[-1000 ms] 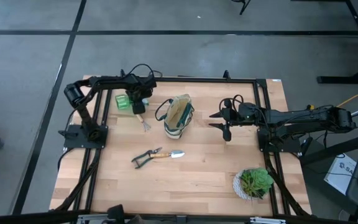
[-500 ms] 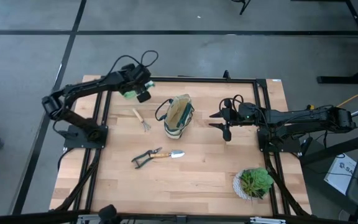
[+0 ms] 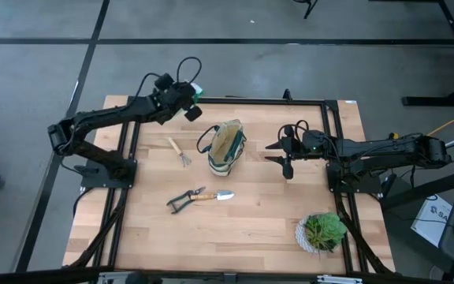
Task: Pick & Place Garden tools in Gardening bag
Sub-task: Put the green spray bottle into the gardening bag
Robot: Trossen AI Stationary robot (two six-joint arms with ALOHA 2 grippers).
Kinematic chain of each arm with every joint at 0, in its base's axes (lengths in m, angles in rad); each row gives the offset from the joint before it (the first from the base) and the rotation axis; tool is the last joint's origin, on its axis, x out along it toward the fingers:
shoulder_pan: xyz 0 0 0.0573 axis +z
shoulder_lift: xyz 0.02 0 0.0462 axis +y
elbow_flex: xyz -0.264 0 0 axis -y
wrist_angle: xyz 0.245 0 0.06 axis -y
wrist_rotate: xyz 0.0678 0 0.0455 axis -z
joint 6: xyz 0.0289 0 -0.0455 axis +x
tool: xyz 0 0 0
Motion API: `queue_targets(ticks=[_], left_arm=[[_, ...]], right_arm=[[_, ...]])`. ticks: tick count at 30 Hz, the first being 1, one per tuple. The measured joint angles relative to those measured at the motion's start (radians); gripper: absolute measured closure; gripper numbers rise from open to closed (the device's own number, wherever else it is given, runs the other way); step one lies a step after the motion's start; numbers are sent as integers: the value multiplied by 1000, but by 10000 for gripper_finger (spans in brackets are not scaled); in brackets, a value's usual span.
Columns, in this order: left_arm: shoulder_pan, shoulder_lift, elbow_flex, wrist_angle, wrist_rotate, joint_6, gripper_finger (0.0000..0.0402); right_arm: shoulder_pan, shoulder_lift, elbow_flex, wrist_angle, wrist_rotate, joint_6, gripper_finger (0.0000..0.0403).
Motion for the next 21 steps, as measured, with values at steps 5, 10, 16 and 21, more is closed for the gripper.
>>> queue_targets(ticks=[5, 10, 16, 21], left_arm=[[-36, 0, 0, 160, 34, 21, 271], [-73, 0, 0, 308, 135, 51, 271], [-94, 0, 0, 415, 279, 42, 271], [-106, 0, 0, 506, 412, 26, 271]], right_arm=[[0, 0, 0, 0, 0, 0, 222], [0, 0, 0, 0, 0, 0, 222], [0, 0, 0, 0, 3, 0, 222], [0, 0, 0, 0, 3, 0, 222]])
